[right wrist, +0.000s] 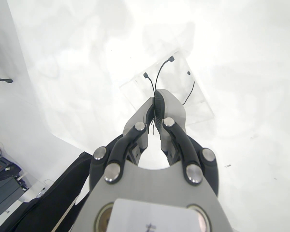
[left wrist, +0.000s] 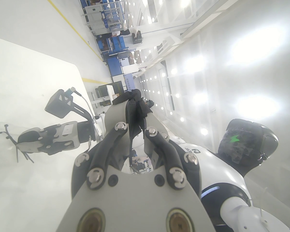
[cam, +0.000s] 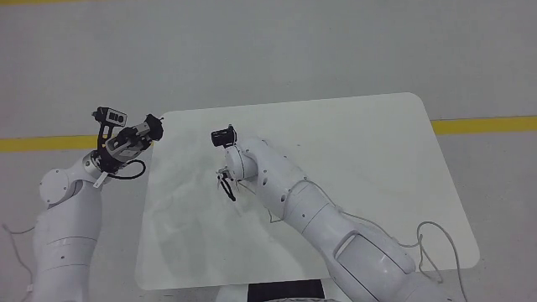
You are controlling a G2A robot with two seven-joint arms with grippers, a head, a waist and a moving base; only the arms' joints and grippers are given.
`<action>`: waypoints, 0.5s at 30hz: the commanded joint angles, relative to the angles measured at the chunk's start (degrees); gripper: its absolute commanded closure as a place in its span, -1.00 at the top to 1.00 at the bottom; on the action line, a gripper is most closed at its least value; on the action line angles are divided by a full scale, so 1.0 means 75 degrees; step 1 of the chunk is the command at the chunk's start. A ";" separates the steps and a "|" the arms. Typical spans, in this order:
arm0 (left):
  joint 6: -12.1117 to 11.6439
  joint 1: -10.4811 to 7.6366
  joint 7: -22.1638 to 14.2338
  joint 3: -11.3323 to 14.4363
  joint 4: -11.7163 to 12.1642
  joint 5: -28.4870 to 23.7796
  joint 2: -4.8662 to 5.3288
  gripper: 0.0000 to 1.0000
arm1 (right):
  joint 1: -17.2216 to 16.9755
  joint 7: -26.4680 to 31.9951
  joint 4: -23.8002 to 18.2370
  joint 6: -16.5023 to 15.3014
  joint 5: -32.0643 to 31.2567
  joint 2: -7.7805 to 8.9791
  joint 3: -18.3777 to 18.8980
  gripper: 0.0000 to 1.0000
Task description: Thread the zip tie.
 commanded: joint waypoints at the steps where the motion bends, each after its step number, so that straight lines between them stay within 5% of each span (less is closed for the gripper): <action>1: 0.0000 0.0000 0.0000 0.0000 0.0000 0.0000 0.0000 -1.00 | -0.0005 -0.0051 -0.0003 0.0000 0.0033 0.0003 0.0000 -1.00; 15: 0.0000 0.0000 0.0000 0.0000 0.0000 0.0000 0.0000 -1.00 | -0.0057 -0.0399 -0.0113 0.0000 0.0005 0.0117 -0.0059 -1.00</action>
